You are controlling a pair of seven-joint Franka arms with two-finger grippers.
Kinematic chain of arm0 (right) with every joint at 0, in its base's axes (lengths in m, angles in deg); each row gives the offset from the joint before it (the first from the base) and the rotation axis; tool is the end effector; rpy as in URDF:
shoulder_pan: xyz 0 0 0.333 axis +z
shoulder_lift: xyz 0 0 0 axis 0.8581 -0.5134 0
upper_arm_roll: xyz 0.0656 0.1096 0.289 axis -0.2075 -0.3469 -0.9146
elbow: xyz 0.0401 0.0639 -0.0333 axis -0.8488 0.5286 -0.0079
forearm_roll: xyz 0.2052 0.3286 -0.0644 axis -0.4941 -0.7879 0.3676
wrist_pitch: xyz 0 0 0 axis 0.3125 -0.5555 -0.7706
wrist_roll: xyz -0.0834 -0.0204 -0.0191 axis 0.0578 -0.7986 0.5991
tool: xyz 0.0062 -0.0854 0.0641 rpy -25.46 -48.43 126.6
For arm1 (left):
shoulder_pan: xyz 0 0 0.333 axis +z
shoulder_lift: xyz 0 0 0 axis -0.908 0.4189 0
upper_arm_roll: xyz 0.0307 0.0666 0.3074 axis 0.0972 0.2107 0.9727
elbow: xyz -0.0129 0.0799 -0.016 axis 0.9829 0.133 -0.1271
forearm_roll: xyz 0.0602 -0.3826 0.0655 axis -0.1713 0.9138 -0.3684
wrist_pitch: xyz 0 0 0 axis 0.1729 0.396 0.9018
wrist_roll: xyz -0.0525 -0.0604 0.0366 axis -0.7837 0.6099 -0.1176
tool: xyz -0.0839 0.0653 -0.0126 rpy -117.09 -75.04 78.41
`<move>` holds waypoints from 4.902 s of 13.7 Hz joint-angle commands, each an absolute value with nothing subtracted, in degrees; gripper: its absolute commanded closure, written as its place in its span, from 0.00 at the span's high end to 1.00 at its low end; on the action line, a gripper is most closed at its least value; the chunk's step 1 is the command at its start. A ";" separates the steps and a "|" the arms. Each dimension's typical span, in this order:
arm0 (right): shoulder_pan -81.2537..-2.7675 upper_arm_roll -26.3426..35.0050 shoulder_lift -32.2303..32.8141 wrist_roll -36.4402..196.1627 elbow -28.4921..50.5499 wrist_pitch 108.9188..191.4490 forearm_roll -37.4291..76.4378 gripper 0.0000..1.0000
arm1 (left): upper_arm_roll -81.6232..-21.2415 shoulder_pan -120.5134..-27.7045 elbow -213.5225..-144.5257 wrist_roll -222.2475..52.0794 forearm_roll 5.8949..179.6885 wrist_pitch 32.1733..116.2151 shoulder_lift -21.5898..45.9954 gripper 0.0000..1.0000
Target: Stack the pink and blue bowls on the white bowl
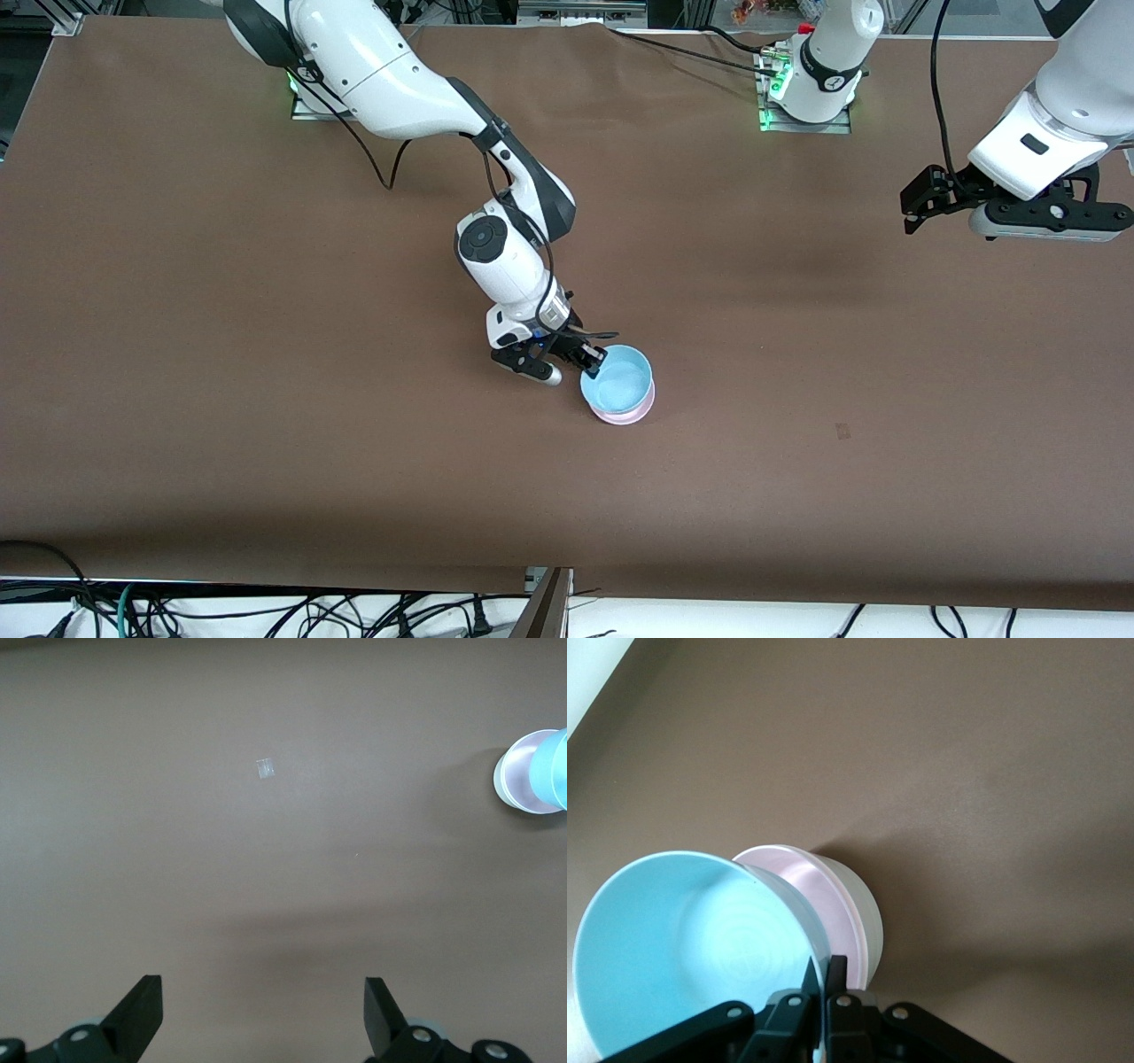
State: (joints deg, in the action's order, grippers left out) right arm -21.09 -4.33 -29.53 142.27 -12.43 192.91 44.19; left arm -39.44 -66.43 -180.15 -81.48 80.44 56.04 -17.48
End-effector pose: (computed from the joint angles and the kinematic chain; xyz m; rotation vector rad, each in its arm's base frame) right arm 0.6029 0.4993 0.2294 -2.5531 0.6437 -0.2775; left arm 0.5388 -0.0667 0.5882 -3.0755 0.1351 -0.0658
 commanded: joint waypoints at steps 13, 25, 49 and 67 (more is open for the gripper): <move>-20.79 -3.49 -32.58 143.34 -16.98 193.12 44.40 0.43 | -39.87 -66.47 -177.84 -80.13 81.16 53.36 -16.67 1.00; -22.28 2.38 -18.64 145.90 -17.33 172.88 44.66 0.99 | -39.79 -66.03 -178.01 -79.95 81.34 53.18 -16.67 1.00; -42.64 8.50 19.79 97.04 0.14 120.60 50.62 0.99 | -39.52 -65.85 -177.93 -78.90 81.34 52.66 -16.58 1.00; -65.26 -14.57 26.22 85.33 9.48 123.86 55.91 0.99 | -39.61 -65.94 -177.93 -78.90 81.34 52.66 -16.58 1.00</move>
